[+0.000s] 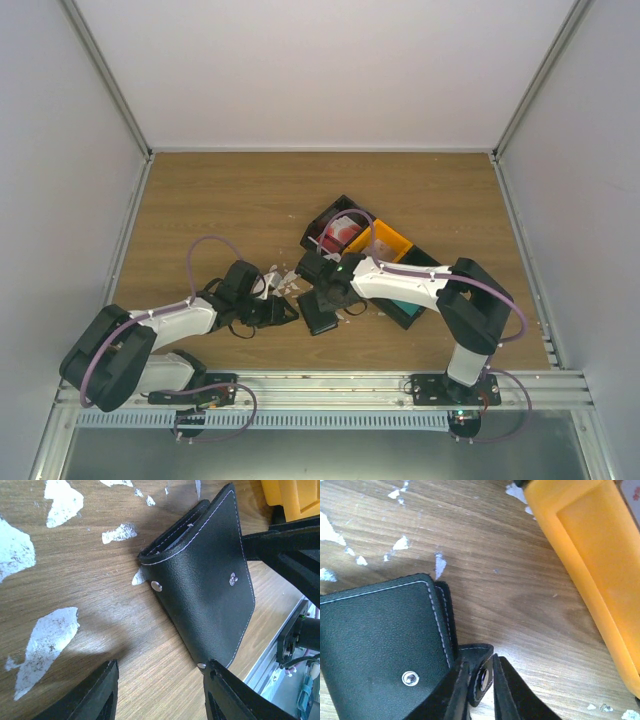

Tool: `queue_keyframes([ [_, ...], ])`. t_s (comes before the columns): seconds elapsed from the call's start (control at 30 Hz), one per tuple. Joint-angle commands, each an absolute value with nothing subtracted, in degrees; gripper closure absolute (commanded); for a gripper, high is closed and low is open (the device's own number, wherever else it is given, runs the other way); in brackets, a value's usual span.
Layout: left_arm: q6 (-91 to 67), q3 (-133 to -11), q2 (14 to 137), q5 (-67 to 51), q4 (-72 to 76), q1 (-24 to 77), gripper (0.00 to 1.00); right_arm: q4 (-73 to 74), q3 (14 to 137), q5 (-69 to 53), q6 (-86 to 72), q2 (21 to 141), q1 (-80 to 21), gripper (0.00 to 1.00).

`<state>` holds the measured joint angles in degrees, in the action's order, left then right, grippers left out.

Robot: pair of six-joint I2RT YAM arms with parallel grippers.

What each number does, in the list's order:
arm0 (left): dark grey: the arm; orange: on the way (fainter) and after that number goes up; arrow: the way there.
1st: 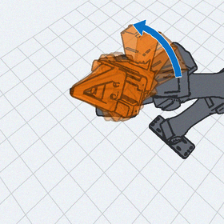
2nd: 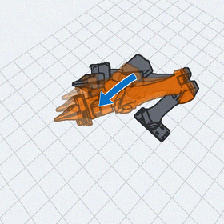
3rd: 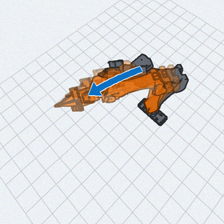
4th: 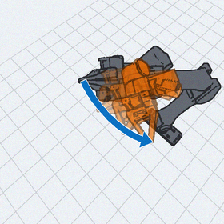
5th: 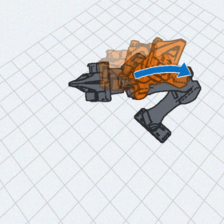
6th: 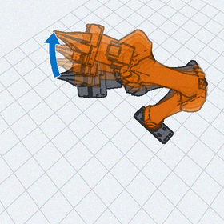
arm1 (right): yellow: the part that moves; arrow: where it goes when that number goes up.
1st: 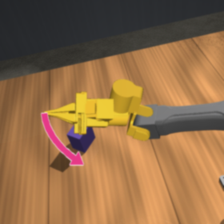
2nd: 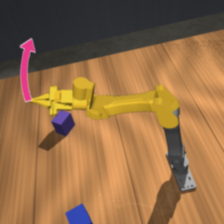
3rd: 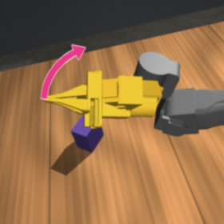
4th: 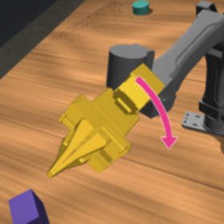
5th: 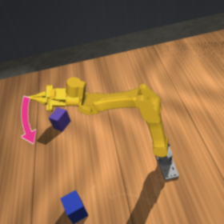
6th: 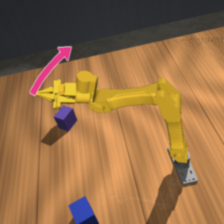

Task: Put the credit cards into the card holder
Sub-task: Close the card holder at the center of the board.

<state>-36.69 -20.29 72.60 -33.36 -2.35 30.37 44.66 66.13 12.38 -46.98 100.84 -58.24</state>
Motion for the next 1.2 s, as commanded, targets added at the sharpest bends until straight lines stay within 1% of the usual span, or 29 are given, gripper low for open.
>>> queue_keyframes([
  [0.0, -36.81, -19.32, 72.55, -33.12, -0.17, 30.5, 0.51, 43.32, 66.62, 12.15, -47.64, 99.52, -58.62, 0.81],
  [0.1, -36.78, -19.34, 72.74, -33.15, -0.18, 30.5, 0.51, 43.41, 66.62, 12.22, -47.67, 99.36, -58.62, 0.8],
  [0.13, -36.82, -19.34, 72.7, -33.26, -0.18, 30.5, 0.51, 43.45, 66.62, 12.26, -47.74, 99.3, -58.61, 0.81],
  [0.2, -36.82, -19.38, 72.43, -33.32, -0.18, 30.5, 0.51, 43.42, 66.54, 12.28, -47.8, 99.32, -58.62, 0.89],
  [0.27, -36.82, -19.32, 71.98, -33.28, -0.22, 30.5, 0.51, 43.27, 66.4, 12.16, -47.89, 99.24, -58.61, 0.91],
  [0.33, -36.78, -19.25, 71.41, -33.16, -0.55, 30.5, 0.51, 43.08, 66.44, 12.09, -47.98, 99.18, -58.62, 0.91],
  [0.43, -36.91, -19.25, 71.19, -33.08, -0.74, 30.5, 0.51, 42.89, 66.45, 11.95, -47.91, 99.08, -58.62, 0.89],
  [0.5, -36.95, -19.25, 71.24, -33.08, -0.62, 30.5, 0.51, 42.93, 66.36, 11.86, -47.9, 98.89, -58.62, 0.83],
  [0.53, -37.0, -19.17, 71.25, -33.11, -0.57, 30.5, 0.51, 42.96, 66.36, 11.87, -47.9, 98.83, -58.62, 0.81],
  [0.63, -36.93, -19.07, 71.45, -33.09, -0.48, 30.5, 0.51, 43.06, 66.31, 11.9, -47.95, 98.69, -58.58, 0.81],
  [0.8, -37.0, -19.12, 71.49, -33.13, -0.52, 30.5, 0.51, 42.79, 65.9, 11.94, -48.07, 98.16, -58.62, 0.85],
  [1.0, -37.07, -18.73, 71.33, -33.08, -0.4, 30.5, 0.51, 41.74, 65.1, 10.95, -47.51, 98.35, -58.62, 0.99],
  [1.17, -37.67, -18.72, 71.92, -33.44, -0.17, 30.57, 0.51, 38.85, 63.58, 9.68, -46.53, 97.04, -58.56, 0.99],
])
